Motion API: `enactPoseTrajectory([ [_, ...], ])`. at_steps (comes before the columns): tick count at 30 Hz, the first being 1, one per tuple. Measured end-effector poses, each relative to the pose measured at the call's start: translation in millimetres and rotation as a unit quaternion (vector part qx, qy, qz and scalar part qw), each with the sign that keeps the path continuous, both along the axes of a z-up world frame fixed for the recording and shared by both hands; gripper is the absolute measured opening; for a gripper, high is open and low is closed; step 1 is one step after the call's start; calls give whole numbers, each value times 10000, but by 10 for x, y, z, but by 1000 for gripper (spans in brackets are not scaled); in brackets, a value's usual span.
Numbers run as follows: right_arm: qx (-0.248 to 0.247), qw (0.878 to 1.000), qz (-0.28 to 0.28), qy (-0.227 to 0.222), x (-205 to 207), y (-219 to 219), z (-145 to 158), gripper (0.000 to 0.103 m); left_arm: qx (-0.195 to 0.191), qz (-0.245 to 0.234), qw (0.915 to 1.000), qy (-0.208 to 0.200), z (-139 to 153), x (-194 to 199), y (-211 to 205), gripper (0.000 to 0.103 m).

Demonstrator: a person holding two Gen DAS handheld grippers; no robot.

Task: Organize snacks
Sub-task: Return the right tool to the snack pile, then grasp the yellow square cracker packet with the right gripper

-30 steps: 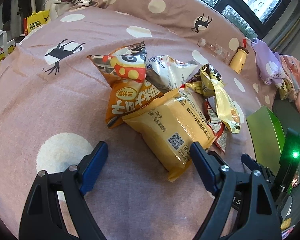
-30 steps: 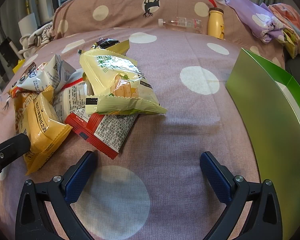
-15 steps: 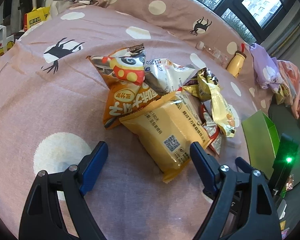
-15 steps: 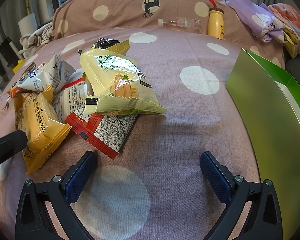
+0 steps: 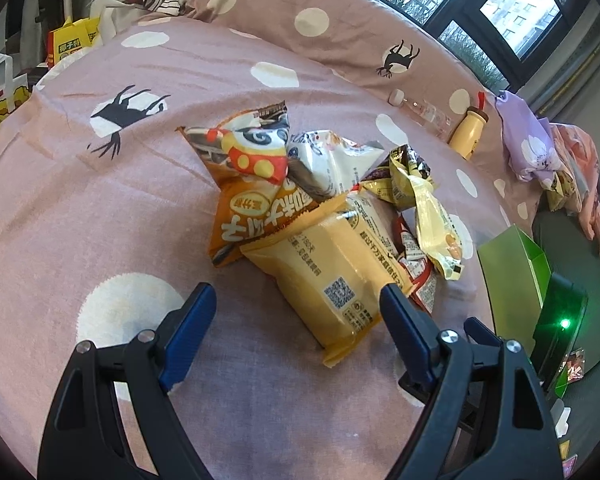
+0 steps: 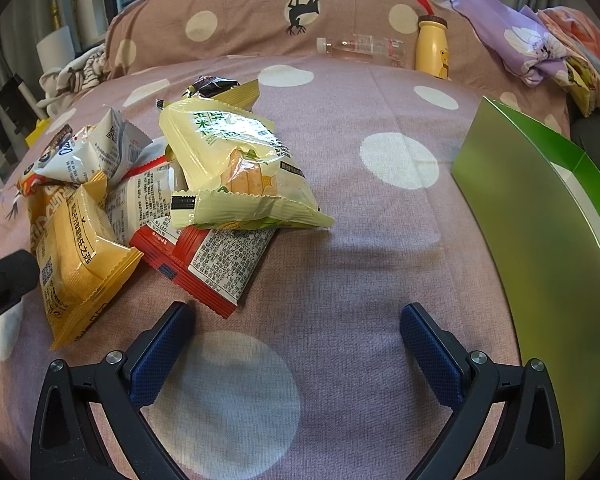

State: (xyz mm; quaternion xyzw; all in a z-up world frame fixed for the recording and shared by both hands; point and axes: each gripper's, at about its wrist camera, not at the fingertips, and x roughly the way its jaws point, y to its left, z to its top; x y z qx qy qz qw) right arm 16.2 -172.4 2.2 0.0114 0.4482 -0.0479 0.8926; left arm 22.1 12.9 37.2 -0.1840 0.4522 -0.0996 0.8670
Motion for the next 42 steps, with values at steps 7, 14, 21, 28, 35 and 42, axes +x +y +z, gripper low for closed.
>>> enactPoseTrajectory([
  [7,-2,10000,-1,0,-2,1,1,102,-122,-188,9997,41,5,51,-87,84],
  [14,-12,10000,-32,24,40,11,-2,103,-246,-20,9996,103,56,60,59,84],
  [21,678,9969,380,79,-22,-68,188,102,-147,-62,9998,-77,162,51,89,84],
  [28,1356,9859,799,-575,9,-72,810,103,-236,-63,9996,-170,237,89,138,83],
  [35,1964,9722,1248,-256,371,157,758,88,-219,-309,9993,21,148,140,28,77],
  [42,2223,9589,1733,341,573,496,377,84,-26,-462,9983,368,-30,183,-65,59],
])
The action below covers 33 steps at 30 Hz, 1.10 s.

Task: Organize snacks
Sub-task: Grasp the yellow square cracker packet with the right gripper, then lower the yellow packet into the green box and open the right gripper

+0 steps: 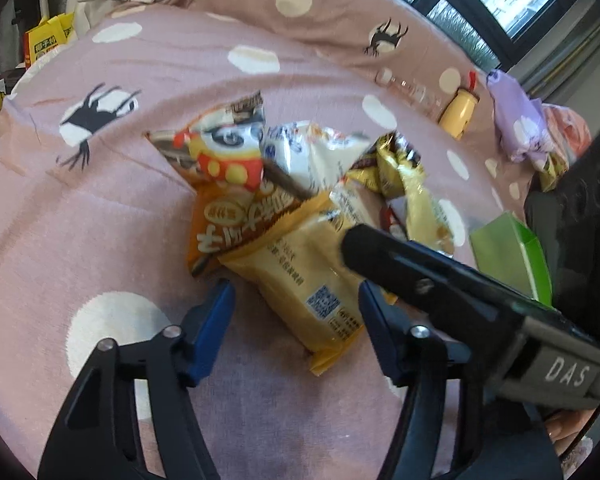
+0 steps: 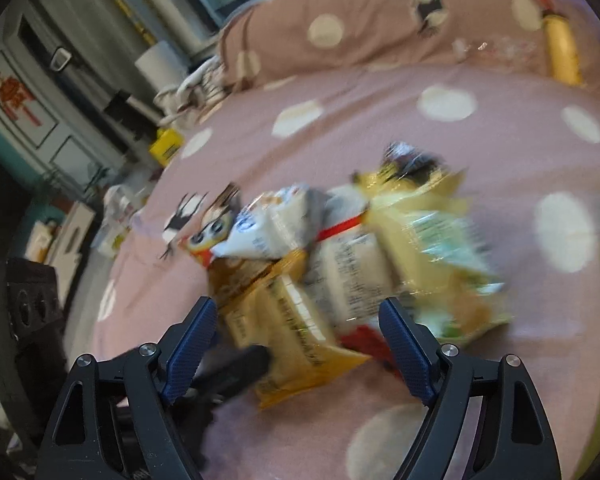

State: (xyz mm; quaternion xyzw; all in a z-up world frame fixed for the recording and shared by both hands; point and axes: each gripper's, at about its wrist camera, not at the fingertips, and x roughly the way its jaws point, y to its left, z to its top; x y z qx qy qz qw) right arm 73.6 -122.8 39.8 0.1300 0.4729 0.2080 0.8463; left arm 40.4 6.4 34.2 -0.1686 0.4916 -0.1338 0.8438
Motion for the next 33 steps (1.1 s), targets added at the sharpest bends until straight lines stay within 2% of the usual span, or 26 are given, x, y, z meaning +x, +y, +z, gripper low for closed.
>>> enactPoseTrajectory([
  [4,127,9996,86,216,25,40,-106,82,-156,-82,9998,87,-62,-5,-34,52],
  [7,423,9983,127,381,25,2,-180,75,-212,-327,9992,90,-71,-21,-113,41],
  [9,700,9964,103,472,22,-37,-263,73,-65,-370,9993,10,-54,-50,-156,41],
  [12,637,9968,34,487,-15,-82,-269,60,35,-458,9989,-134,-13,-97,-198,38],
  [15,613,9971,-117,433,-115,-126,-207,60,4,-542,9981,-291,55,-171,-221,38],
  [21,701,9965,-459,11,-433,-281,114,60,-66,-730,9932,-905,360,-364,-316,38],
  [26,762,9926,-771,-556,-783,-489,433,60,-71,-1047,9827,-1524,663,-604,-519,38],
  [30,835,9875,-1033,-849,-962,-709,612,60,-75,-1307,9757,-1759,845,-646,-729,38],
  [33,880,9805,-1360,-1114,-1074,-949,751,60,-18,-1619,9671,-1961,983,-658,-936,38],
])
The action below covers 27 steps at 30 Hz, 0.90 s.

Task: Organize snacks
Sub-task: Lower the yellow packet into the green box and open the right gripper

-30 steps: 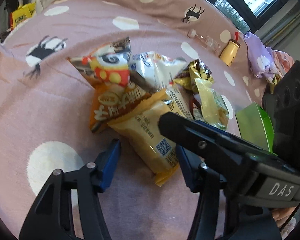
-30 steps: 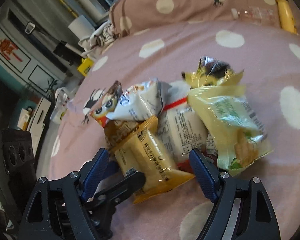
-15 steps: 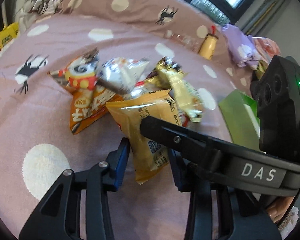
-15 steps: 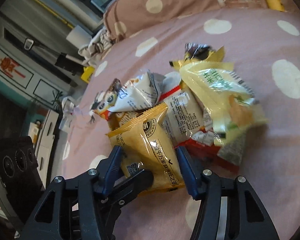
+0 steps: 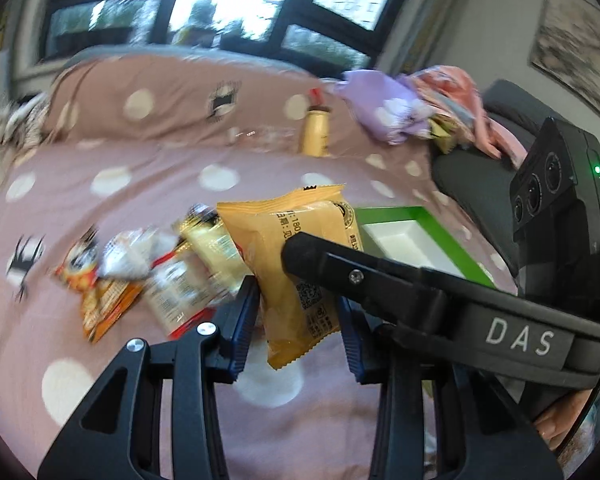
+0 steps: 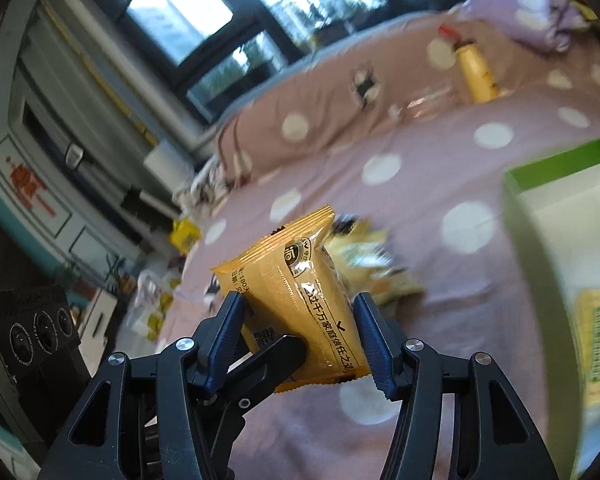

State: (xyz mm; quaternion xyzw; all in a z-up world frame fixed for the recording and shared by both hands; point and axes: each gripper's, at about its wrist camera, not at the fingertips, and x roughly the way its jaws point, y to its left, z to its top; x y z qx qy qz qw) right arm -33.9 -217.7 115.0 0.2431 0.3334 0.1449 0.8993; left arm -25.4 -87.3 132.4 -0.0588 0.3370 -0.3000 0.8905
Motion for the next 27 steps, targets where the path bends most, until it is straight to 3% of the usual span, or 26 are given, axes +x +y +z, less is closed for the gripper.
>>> enactPoseTrajectory([
  [5,133,9988,-450,-154,-138,-390,103,60,12,-399,9990,-177,92,25,-395,38],
  [15,433,9908,-1278,-6,-328,-1047,69,60,54,-1092,9937,-240,104,1,-1088,36],
  [27,663,9788,-1827,652,-338,-1481,-196,60,-18,-1517,9875,417,-157,119,-1485,33],
])
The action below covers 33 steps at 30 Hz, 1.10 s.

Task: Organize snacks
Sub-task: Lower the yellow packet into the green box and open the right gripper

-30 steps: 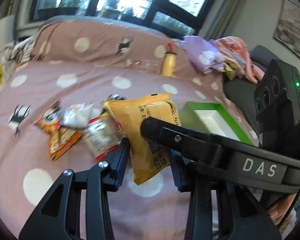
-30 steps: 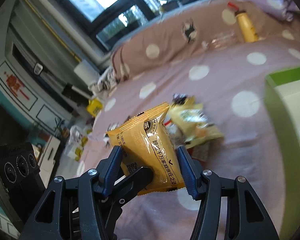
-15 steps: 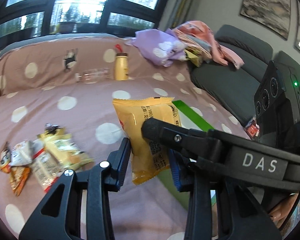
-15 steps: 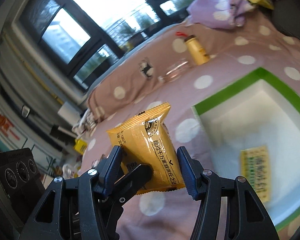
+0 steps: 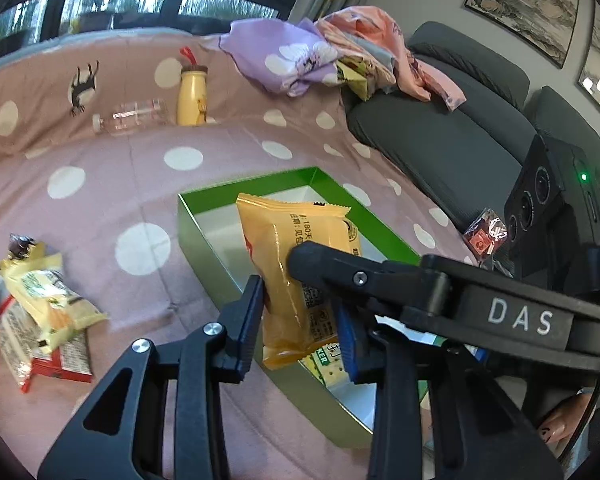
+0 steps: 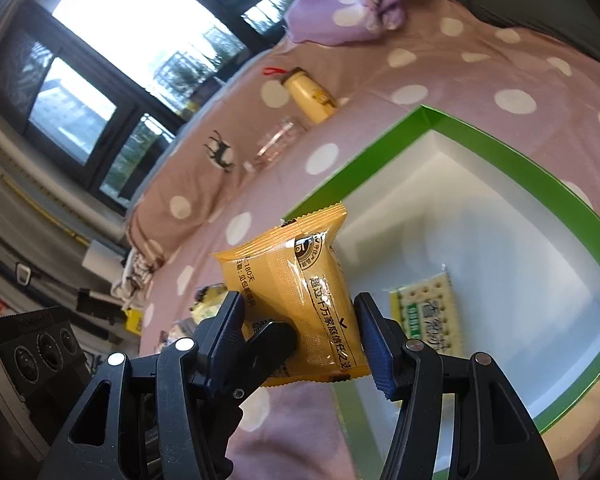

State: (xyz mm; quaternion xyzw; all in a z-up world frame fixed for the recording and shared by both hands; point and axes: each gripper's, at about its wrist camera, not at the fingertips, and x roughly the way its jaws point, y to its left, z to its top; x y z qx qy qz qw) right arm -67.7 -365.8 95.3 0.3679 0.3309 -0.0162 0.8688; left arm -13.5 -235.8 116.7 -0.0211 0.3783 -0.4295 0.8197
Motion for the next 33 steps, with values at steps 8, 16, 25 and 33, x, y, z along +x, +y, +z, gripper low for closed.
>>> enactPoseTrajectory([
  [8,47,9993,-105,355,32,-101,-167,60,135,-50,9996,226,-133,19,-131,31],
  [16,-38,9981,-240,567,35,-143,-216,60,111,-62,9994,328,-184,7,-167,30],
  [25,-398,9957,-504,661,14,-69,-119,66,-6,62,9997,237,-90,-46,7,41],
  [33,-778,9957,-485,105,-31,135,124,83,-169,505,9986,-66,125,-51,513,79],
])
